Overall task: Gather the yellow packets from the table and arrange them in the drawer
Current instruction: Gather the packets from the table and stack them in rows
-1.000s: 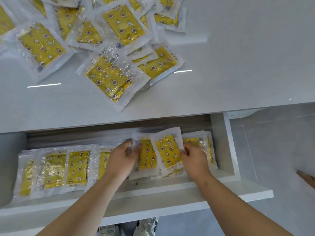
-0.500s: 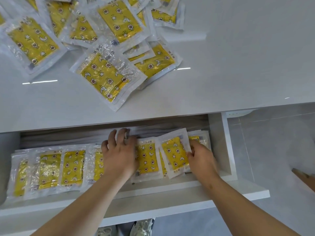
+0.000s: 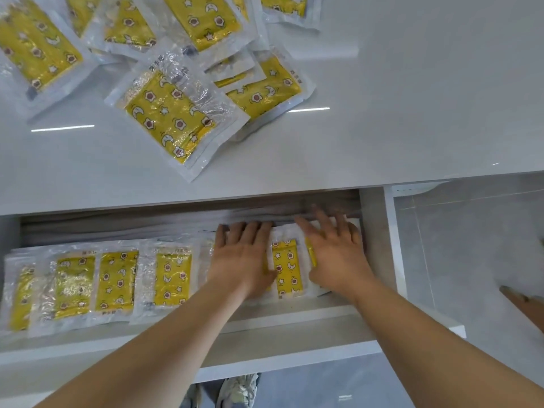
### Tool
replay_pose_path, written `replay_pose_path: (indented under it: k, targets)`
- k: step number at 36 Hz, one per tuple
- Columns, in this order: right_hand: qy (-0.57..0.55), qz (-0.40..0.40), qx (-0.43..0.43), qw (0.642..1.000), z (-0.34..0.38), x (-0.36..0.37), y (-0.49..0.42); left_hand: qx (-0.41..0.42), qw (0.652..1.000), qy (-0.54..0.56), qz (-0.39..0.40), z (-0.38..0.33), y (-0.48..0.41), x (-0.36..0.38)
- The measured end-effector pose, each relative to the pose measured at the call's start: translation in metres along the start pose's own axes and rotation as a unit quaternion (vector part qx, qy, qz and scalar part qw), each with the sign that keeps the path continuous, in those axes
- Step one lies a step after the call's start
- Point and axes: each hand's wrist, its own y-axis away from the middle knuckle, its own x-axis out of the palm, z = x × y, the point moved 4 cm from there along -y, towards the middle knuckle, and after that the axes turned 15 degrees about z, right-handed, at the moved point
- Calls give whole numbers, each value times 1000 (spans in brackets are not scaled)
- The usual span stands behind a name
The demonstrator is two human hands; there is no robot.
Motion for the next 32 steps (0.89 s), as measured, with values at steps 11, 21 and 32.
replay_pose_path:
  k: [11, 21, 32]
  targets:
    - [-22, 32, 46, 998, -15, 10, -4, -10, 1000, 13, -17, -4, -5, -3]
    - [-105, 59, -19, 992, 5, 8, -9, 12, 999, 22, -30, -4, -7, 7]
    - [-114, 46, 62, 990, 23, 14, -6, -17, 999, 32, -25, 13, 3, 9]
